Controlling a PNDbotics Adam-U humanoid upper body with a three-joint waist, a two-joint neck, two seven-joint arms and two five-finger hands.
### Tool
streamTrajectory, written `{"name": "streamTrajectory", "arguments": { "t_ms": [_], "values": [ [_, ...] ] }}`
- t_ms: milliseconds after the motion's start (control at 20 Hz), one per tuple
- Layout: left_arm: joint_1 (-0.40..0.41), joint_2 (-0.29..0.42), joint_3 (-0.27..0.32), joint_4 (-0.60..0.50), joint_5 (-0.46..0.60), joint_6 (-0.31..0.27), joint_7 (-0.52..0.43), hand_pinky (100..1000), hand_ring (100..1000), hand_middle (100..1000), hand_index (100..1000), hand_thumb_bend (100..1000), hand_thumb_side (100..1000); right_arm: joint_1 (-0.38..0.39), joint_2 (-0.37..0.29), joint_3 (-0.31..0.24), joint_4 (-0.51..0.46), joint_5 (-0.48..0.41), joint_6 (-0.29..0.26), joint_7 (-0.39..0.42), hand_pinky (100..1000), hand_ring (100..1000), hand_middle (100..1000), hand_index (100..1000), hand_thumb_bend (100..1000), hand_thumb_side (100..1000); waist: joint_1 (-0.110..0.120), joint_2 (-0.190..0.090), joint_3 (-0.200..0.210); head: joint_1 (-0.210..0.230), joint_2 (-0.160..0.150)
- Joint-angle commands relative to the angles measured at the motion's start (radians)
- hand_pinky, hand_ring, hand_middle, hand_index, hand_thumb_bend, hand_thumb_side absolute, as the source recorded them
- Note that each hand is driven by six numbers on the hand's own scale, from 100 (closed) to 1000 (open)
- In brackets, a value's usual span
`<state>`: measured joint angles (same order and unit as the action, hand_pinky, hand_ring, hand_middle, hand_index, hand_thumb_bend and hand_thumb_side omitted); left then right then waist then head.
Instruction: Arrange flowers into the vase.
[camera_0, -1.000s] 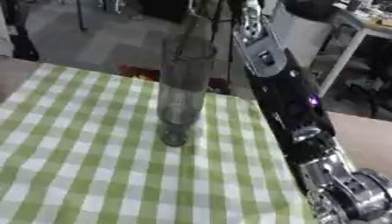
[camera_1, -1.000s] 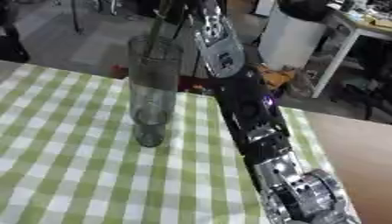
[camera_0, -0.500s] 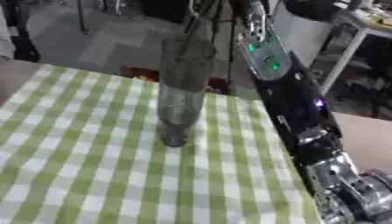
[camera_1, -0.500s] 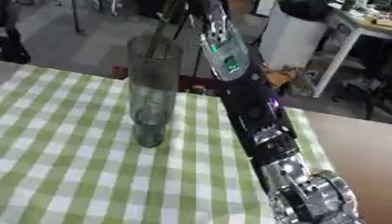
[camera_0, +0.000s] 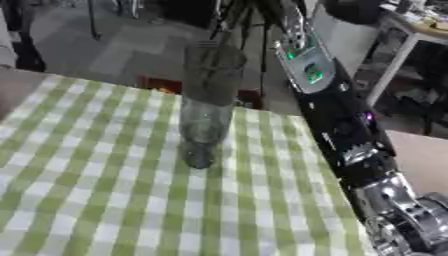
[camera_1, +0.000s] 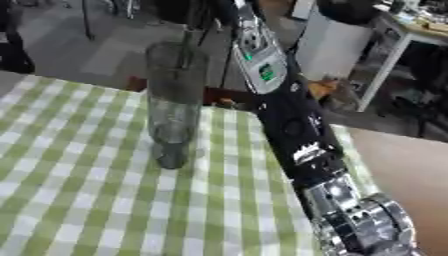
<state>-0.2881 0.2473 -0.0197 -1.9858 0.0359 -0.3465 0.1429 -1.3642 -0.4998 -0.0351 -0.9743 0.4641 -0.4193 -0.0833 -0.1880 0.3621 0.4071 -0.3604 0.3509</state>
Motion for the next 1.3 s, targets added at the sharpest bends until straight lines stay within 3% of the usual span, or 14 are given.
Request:
{"name": "streamTrajectory", "arguments": {
  "t_ms": [50, 700, 1300],
  "values": [
    [-0.003, 0.009, 0.009, -0.014, 0.005, 0.002, 0.001, 497, 836, 936, 938, 100, 852, -0.028, -0.037, 0.005, 0.0, 0.016, 0.004, 0.03, 569, 656, 443, 277, 124, 1000, 0.009, -0.03, -0.001, 0.002, -0.001],
    [-0.004, 0.007, 0.01, -0.014, 0.005, 0.005, 0.0, 496, 836, 936, 938, 100, 853, -0.008, -0.05, 0.035, 0.021, -0.004, 0.003, 0.052, 575, 667, 447, 342, 159, 1000, 0.005, -0.036, 0.0, 0.007, -0.003],
    [-0.001, 0.006, 0.012, -0.014, 0.004, 0.008, 0.001, 495, 835, 936, 938, 100, 851, 0.025, -0.082, 0.046, 0.0, 0.016, 0.005, 0.13, 629, 736, 505, 470, 293, 1000, 0.01, -0.039, -0.006, 0.014, 0.0]
  ]
}}
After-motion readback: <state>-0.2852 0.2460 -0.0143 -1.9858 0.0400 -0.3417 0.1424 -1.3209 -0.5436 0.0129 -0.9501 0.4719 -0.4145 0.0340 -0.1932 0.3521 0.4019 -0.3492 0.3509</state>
